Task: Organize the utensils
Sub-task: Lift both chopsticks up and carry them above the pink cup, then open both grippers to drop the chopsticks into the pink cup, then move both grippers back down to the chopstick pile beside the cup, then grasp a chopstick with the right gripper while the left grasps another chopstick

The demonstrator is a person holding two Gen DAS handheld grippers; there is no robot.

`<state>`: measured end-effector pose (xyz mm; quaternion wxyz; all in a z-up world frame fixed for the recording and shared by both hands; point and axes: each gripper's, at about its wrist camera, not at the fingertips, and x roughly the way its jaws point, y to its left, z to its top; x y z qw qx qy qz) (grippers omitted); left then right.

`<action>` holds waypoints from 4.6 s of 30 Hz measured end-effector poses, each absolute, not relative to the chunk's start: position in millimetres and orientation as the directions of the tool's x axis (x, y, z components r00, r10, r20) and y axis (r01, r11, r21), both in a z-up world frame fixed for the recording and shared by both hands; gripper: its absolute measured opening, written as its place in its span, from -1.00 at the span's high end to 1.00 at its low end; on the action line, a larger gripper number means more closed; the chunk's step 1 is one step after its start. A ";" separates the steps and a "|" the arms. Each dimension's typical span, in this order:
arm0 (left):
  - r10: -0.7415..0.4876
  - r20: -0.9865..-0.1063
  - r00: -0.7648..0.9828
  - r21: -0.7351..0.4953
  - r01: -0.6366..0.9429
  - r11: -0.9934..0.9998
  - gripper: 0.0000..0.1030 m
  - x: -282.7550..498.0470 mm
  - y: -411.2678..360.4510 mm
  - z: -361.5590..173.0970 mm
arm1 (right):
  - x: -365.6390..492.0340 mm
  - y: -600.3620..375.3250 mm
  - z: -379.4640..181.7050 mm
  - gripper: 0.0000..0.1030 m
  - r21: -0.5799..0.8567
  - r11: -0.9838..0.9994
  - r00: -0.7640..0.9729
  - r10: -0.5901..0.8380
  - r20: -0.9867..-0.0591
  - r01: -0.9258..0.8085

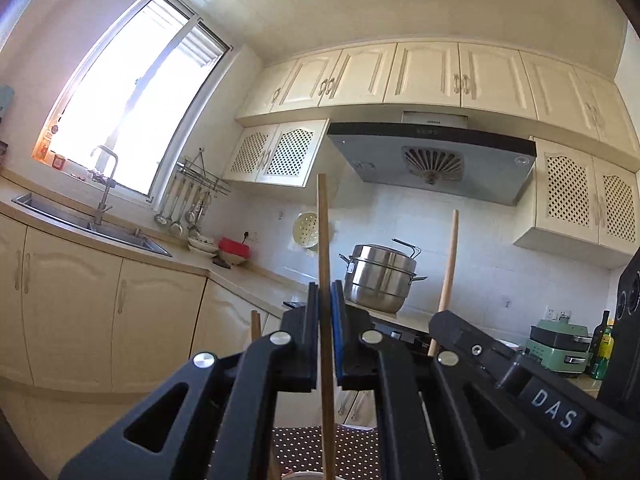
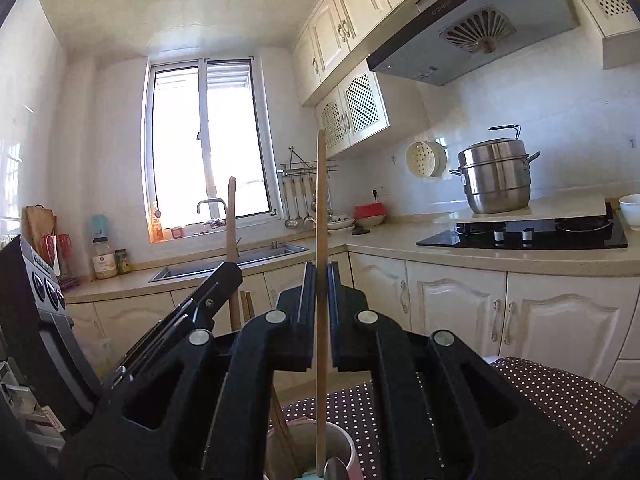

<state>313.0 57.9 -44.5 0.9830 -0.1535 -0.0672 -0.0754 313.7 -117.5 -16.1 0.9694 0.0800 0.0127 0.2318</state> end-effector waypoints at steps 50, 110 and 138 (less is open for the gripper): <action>-0.173 -0.010 0.985 -0.288 0.163 0.944 -0.21 293.2 66.5 -64.3 | 304.4 -118.5 -27.1 0.87 0.125 0.913 0.911 0.400 -0.099 -0.388; -0.298 -0.819 0.490 -0.275 0.120 0.954 0.19 298.0 -8.6 -182.8 | 237.6 -196.3 -127.0 -0.05 0.185 0.954 0.770 0.299 -0.564 -0.235; -0.288 -0.782 0.552 -0.321 0.039 0.946 0.88 287.8 40.3 -187.4 | 309.2 -154.6 -178.4 0.40 0.260 0.928 0.445 0.357 -0.821 -0.266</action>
